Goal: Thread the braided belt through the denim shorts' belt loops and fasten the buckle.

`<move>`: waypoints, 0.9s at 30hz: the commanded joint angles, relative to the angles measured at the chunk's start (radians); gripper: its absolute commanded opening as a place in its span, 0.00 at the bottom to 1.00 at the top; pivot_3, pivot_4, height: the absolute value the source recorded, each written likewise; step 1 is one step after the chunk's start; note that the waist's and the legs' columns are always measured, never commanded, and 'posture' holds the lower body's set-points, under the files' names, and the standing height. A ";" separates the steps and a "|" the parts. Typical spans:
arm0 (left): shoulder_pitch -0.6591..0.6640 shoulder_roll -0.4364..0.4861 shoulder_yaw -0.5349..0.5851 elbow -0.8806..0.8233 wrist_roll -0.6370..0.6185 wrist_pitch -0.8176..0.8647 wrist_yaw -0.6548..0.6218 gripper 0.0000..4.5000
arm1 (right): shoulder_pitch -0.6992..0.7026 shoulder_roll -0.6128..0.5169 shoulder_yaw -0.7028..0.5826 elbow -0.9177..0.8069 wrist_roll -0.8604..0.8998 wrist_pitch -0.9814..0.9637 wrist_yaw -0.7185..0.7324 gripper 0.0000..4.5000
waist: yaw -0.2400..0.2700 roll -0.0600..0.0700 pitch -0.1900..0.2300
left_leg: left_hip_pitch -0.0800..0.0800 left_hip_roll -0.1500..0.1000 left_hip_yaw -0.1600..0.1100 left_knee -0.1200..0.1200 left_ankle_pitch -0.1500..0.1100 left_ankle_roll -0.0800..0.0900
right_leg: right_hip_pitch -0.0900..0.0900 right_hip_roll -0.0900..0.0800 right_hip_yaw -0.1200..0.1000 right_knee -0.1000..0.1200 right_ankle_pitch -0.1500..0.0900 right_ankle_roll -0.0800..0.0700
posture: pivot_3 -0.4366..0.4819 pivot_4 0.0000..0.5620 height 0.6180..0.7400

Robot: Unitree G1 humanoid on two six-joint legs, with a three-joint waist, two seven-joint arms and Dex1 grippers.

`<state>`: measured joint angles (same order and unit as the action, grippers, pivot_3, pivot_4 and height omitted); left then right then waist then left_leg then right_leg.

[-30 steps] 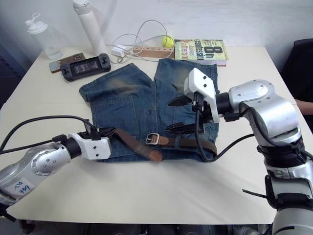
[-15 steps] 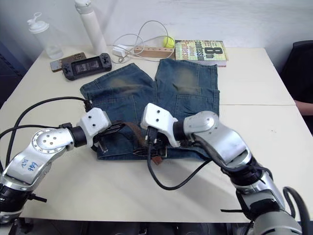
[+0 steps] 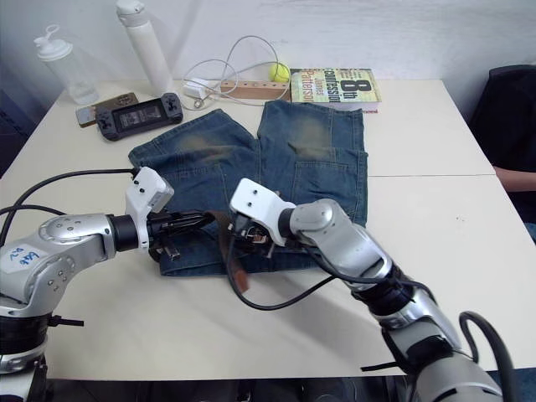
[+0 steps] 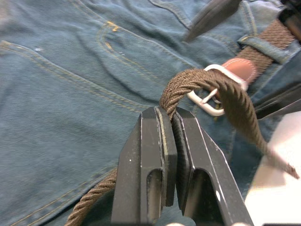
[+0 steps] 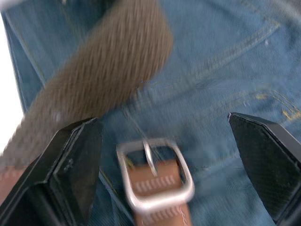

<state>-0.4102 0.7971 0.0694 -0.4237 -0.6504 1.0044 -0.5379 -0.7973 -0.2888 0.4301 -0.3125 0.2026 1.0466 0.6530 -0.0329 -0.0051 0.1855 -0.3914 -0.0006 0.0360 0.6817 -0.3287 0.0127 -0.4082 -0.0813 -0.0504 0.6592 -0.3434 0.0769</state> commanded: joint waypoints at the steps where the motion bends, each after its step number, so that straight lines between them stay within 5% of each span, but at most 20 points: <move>1: -0.010 -0.008 0.009 -0.037 0.005 0.006 0.007 0.01 | 0.001 0.095 -0.163 -0.050 0.138 0.152 -0.010 1.00 | 0.002 0.000 0.000 | 0.000 0.000 0.000 0.000 0.000 0.000 | 0.000 0.000 0.000 0.000 0.000 0.000 | 0.48 0.27 0.96; 7: 0.004 0.032 -0.041 -0.031 0.052 0.044 0.006 0.01 | -0.033 -0.028 -0.211 -0.021 0.162 0.171 0.012 1.00 | 0.006 -0.001 -0.001 | 0.000 -0.004 -0.001 0.000 -0.001 0.002 | 0.000 -0.004 0.000 0.001 0.000 0.000 | 0.48 0.27 0.96; 11: -0.066 -0.056 0.037 0.059 0.025 0.188 0.111 0.01 | -0.028 -0.058 -0.221 -0.035 0.183 0.183 0.007 1.00 | 0.003 -0.001 -0.001 | 0.000 -0.004 -0.001 -0.001 -0.001 0.002 | 0.000 -0.003 0.001 0.001 0.000 0.000 | 0.48 0.27 0.96; 13: -0.125 -0.152 0.149 0.121 -0.021 0.308 0.175 0.01 | -0.024 -0.066 -0.226 -0.044 0.192 0.187 0.001 1.00 | 0.003 -0.001 -0.001 | 0.000 -0.003 -0.001 -0.001 -0.001 0.001 | -0.001 -0.002 0.002 0.001 0.000 0.000 | 0.48 0.27 0.96; 16: -0.307 -0.417 0.507 0.255 -0.005 0.558 0.339 0.01 | -0.028 -0.061 -0.251 -0.060 0.212 0.208 -0.020 1.00 | 0.006 -0.003 -0.001 | 0.000 -0.003 -0.001 0.001 -0.001 0.001 | -0.001 -0.001 0.002 0.003 0.000 0.000 | 0.48 0.27 0.96; 18: -0.340 -0.480 0.593 0.299 -0.005 0.610 0.429 0.01 | -0.031 -0.054 -0.265 -0.071 0.224 0.222 -0.034 1.00 | 0.005 -0.006 -0.003 | -0.001 -0.003 -0.001 0.002 -0.001 0.001 | -0.002 -0.001 0.001 0.003 0.000 0.000 | 0.48 0.27 0.96; 24: -0.175 -0.337 0.334 0.211 -0.167 0.610 0.447 0.01 | -0.022 -0.050 -0.273 -0.106 0.247 0.241 -0.065 1.00 | -0.009 -0.006 -0.003 | 0.002 -0.003 -0.001 -0.001 0.000 0.001 | -0.003 -0.001 0.002 0.004 0.000 0.000 | 0.48 0.27 0.96; 27: -0.173 -0.310 0.300 0.205 -0.204 0.610 0.457 0.01 | -0.019 -0.063 -0.229 -0.115 0.220 0.194 -0.079 1.00 | -0.001 -0.006 -0.003 | 0.002 -0.004 -0.002 0.000 0.000 -0.001 | -0.002 -0.001 0.003 0.003 0.000 0.000 | 0.48 0.27 0.96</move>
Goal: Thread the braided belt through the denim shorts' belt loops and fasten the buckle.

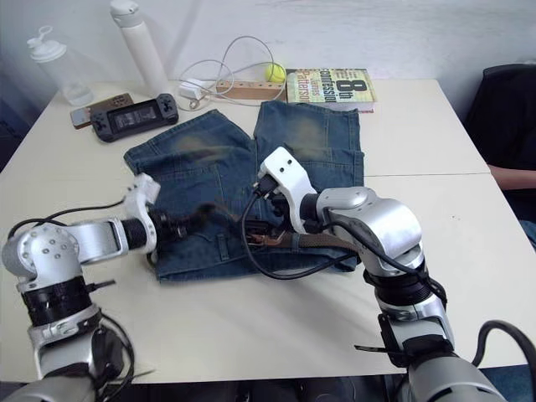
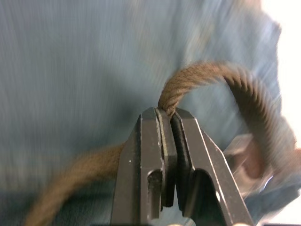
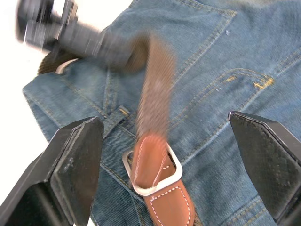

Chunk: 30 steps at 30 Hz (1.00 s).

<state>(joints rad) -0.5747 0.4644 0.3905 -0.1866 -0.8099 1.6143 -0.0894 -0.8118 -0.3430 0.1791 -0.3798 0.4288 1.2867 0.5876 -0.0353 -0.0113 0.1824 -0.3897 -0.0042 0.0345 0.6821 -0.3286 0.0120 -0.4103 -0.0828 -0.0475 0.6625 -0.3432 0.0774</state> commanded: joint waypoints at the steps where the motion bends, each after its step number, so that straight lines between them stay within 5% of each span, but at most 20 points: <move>1: -0.011 0.026 -0.022 -0.029 -0.055 0.000 0.014 0.01 | -0.004 -0.013 0.035 -0.048 -0.015 -0.062 -0.017 1.00 | 0.002 0.000 0.000 | 0.000 0.000 0.000 0.000 0.000 0.000 | 0.000 0.000 0.000 0.000 0.000 0.000 | 0.48 0.27 0.96; 13: -0.059 0.049 -0.051 -0.004 -0.041 0.000 0.017 0.01 | -0.017 -0.038 0.391 0.113 -0.269 -0.347 -0.044 1.00 | 0.005 0.000 0.000 | 0.001 0.000 0.000 0.000 0.001 -0.001 | 0.000 0.001 0.000 0.000 0.000 0.000 | 0.48 0.27 0.96; 18: -0.046 0.066 -0.051 -0.015 -0.029 0.000 0.006 0.00 | 0.011 -0.024 0.338 0.153 -0.302 -0.390 -0.071 0.66 | 0.002 0.000 0.000 | 0.000 0.000 0.000 0.000 0.001 -0.001 | -0.001 0.001 0.001 0.000 0.000 0.000 | 0.48 0.27 0.96; 24: -0.021 0.091 -0.074 -0.053 0.013 -0.017 -0.027 0.00 | 0.034 0.070 0.150 0.108 -0.179 -0.284 -0.062 0.03 | 0.002 0.000 0.000 | 0.000 0.000 0.000 0.000 0.001 -0.002 | 0.000 0.001 0.000 0.000 0.000 0.000 | 0.48 0.27 0.96; 29: -0.042 0.042 0.026 -0.028 0.033 -0.030 -0.028 0.00 | 0.022 0.091 0.114 0.086 -0.127 -0.231 -0.040 0.03 | 0.005 0.000 0.000 | 0.000 0.000 0.000 0.000 0.001 -0.002 | 0.000 0.001 0.000 0.000 0.000 0.000 | 0.48 0.27 0.96; 30: -0.057 0.028 0.066 -0.018 0.030 -0.017 -0.025 0.09 | 0.017 0.085 0.123 0.088 -0.131 -0.239 -0.036 0.01 | 0.005 0.000 0.000 | 0.000 0.000 0.000 0.000 0.001 -0.001 | 0.000 0.001 0.000 0.000 0.000 0.000 | 0.48 0.27 0.96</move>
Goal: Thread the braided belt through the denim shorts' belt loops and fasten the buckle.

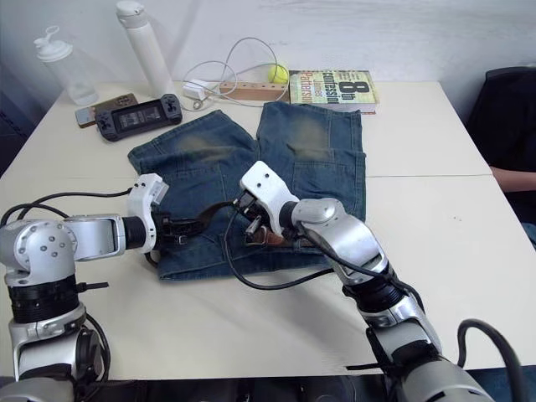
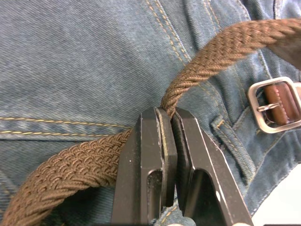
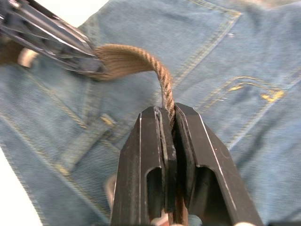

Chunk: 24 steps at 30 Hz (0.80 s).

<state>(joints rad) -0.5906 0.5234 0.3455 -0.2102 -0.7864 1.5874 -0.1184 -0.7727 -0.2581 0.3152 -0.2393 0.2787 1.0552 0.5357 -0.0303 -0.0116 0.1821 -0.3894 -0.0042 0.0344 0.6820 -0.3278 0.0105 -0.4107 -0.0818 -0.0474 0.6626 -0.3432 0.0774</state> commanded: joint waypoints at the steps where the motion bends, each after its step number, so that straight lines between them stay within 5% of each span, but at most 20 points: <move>1: -0.051 -0.040 0.135 0.011 0.005 0.020 0.005 0.18 | -0.025 -0.004 -0.007 -0.051 0.016 -0.013 0.019 0.00 | 0.000 0.000 0.000 | 0.000 0.000 0.000 0.000 0.000 0.000 | 0.000 0.000 0.000 0.000 0.000 0.000 | 0.48 0.27 0.96; 4: -0.072 -0.024 0.258 0.041 -0.073 0.027 0.017 0.38 | -0.045 -0.031 0.046 -0.012 -0.042 -0.098 0.032 0.00 | -0.004 0.000 0.000 | 0.000 0.000 0.001 0.000 0.000 0.000 | 0.000 0.000 0.000 0.000 0.000 0.000 | 0.48 0.27 0.96; 8: 0.098 0.262 0.233 -0.009 -0.258 0.027 -0.215 0.75 | -0.085 -0.079 0.139 0.067 -0.140 -0.256 0.069 0.00 | -0.035 -0.001 0.000 | 0.000 0.001 0.001 -0.001 0.000 -0.001 | -0.002 0.001 0.001 0.000 0.000 0.000 | 0.48 0.27 0.96; 10: 0.215 0.366 0.317 0.034 -0.280 0.027 -0.293 0.96 | -0.119 -0.079 0.176 0.137 -0.187 -0.366 0.095 0.00 | -0.037 -0.001 0.000 | 0.003 -0.001 -0.001 -0.004 0.000 -0.001 | -0.002 0.000 0.001 0.000 0.000 0.000 | 0.48 0.27 0.96; 14: 0.339 0.451 0.433 0.055 -0.361 0.027 -0.405 0.98 | -0.170 -0.051 0.214 0.262 -0.259 -0.581 0.134 0.00 | -0.033 -0.001 0.000 | 0.004 -0.001 -0.001 -0.002 0.000 -0.001 | -0.002 -0.001 0.001 0.000 -0.001 -0.001 | 0.48 0.27 0.96; 16: 0.395 0.460 0.461 0.020 -0.530 0.027 -0.444 0.98 | -0.182 -0.042 0.233 0.313 -0.295 -0.711 0.159 0.00 | -0.029 -0.001 0.000 | 0.004 -0.001 -0.002 -0.002 -0.001 -0.002 | -0.002 -0.001 0.001 -0.001 -0.001 -0.002 | 0.48 0.27 0.96; 21: 0.586 0.480 0.368 0.008 -1.095 -0.181 -0.231 0.98 | -0.161 -0.027 0.236 0.378 -0.355 -0.936 0.177 0.00 | -0.024 -0.001 0.000 | 0.003 -0.001 -0.005 -0.003 -0.002 -0.001 | 0.000 -0.003 0.001 -0.001 -0.001 -0.002 | 0.48 0.27 0.96; 24: 0.642 0.359 0.240 -0.076 -1.186 -0.369 -0.120 0.98 | -0.126 -0.024 0.222 0.374 -0.371 -1.010 0.169 0.00 | -0.022 -0.001 0.000 | 0.003 -0.002 -0.007 -0.003 -0.003 0.000 | 0.001 -0.004 0.001 -0.001 -0.001 -0.002 | 0.48 0.27 0.96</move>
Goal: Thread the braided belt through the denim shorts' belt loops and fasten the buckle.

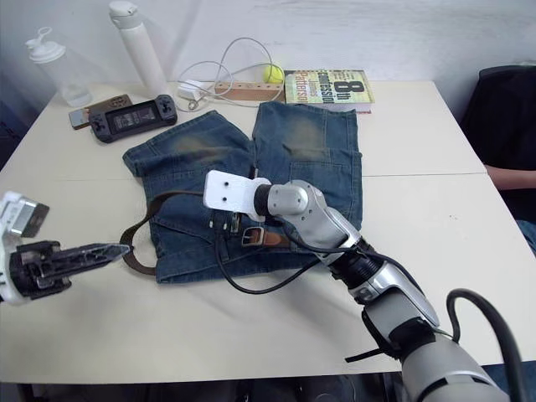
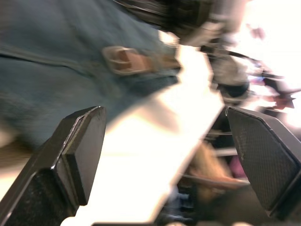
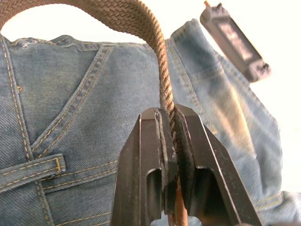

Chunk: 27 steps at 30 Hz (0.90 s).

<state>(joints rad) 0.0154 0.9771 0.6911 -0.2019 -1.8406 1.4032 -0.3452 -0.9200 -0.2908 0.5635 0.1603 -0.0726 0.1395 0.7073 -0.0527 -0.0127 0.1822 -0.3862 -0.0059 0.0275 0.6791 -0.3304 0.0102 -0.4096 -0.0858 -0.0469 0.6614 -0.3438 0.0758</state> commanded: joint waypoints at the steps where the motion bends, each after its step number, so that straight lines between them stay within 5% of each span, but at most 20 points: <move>1: 0.061 -0.122 -0.140 -0.123 -0.132 -0.228 0.147 0.98 | 0.032 0.009 -0.031 -0.030 -0.026 -0.110 -0.005 0.00 | 0.000 0.000 0.000 | 0.000 0.000 -0.001 0.001 0.000 0.000 | 0.000 0.000 -0.001 0.000 0.000 0.000 | 0.48 0.27 0.96; 6: 0.099 -0.366 -0.218 -0.222 -0.132 -0.446 0.411 0.98 | 0.083 0.012 -0.056 -0.055 -0.061 -0.147 -0.031 0.00 | -0.002 -0.001 0.000 | 0.000 0.000 0.000 0.002 0.000 0.000 | 0.001 0.001 0.000 0.000 0.000 0.000 | 0.48 0.27 0.96; 13: -0.039 -0.750 -0.266 -0.348 -0.132 -0.705 0.862 0.98 | 0.137 0.006 -0.074 -0.107 -0.109 -0.168 -0.040 0.00 | 0.015 -0.003 -0.002 | 0.000 0.001 0.000 0.005 0.001 -0.001 | 0.001 0.003 0.000 -0.001 0.000 0.000 | 0.48 0.27 0.96; 27: -0.212 -0.897 -0.301 -0.285 -0.132 -0.796 1.201 0.98 | 0.159 -0.008 -0.075 -0.142 -0.174 -0.268 -0.019 0.00 | 0.025 -0.004 -0.002 | 0.000 0.001 0.000 0.005 0.001 -0.001 | 0.003 0.005 -0.001 -0.003 0.000 0.000 | 0.48 0.27 0.96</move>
<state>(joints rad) -0.1766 0.0904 0.3759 -0.4836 -1.9598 0.6243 0.8242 -0.7564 -0.3013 0.5036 0.0659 -0.2389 -0.0979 0.6854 -0.0282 -0.0163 0.1800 -0.3862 -0.0047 0.0272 0.6842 -0.3297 0.0091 -0.4064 -0.0805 -0.0476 0.6579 -0.3438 0.0759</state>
